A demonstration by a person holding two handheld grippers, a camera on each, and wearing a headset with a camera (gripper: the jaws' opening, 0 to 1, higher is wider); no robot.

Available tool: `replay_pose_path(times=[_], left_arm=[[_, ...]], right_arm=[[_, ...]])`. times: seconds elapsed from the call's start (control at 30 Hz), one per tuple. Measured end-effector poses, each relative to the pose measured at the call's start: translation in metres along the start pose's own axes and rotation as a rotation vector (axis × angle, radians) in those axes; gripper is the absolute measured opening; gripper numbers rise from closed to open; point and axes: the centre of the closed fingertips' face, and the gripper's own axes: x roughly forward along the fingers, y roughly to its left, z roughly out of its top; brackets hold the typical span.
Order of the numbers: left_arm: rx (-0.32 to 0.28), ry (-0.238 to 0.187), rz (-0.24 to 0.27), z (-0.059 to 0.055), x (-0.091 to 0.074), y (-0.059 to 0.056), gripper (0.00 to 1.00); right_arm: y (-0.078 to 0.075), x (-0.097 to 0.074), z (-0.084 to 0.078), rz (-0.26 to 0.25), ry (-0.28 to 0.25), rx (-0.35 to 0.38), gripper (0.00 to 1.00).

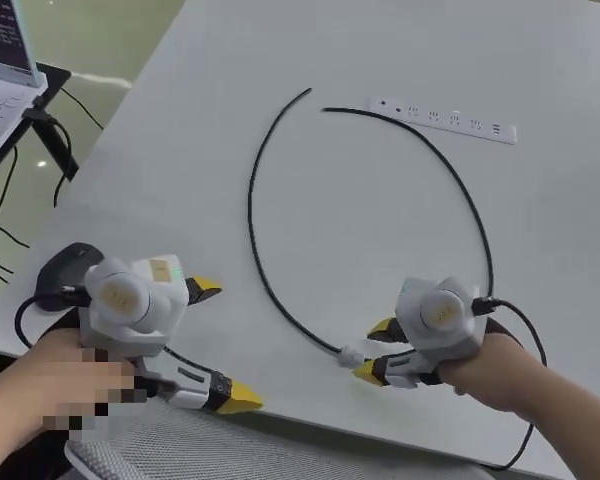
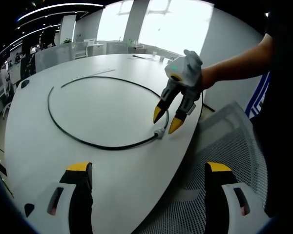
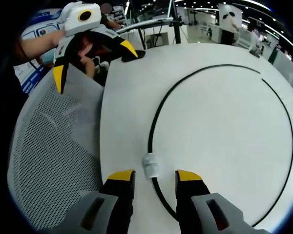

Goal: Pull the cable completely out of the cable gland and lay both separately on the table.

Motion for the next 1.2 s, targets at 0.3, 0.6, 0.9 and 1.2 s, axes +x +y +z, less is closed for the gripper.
replay_pose_path(times=[0.3, 0.6, 0.9, 1.2], left_arm=[[0.006, 0.008, -0.005, -0.003, 0.001, -0.002, 0.94], [0.005, -0.007, -0.001, 0.001, -0.001, -0.003, 0.94], [-0.007, -0.005, 0.013, -0.003, -0.006, 0.001, 0.93], [-0.01, -0.005, 0.012, -0.005, -0.005, -0.001, 0.93]], right_arm=[[0.001, 0.003, 0.0, 0.008, 0.016, -0.034, 0.22], [0.003, 0.007, -0.001, 0.032, 0.03, -0.057, 0.12], [0.003, 0.012, -0.003, 0.034, 0.046, -0.079, 0.09], [0.004, 0.011, -0.001, 0.021, 0.044, -0.105, 0.07]])
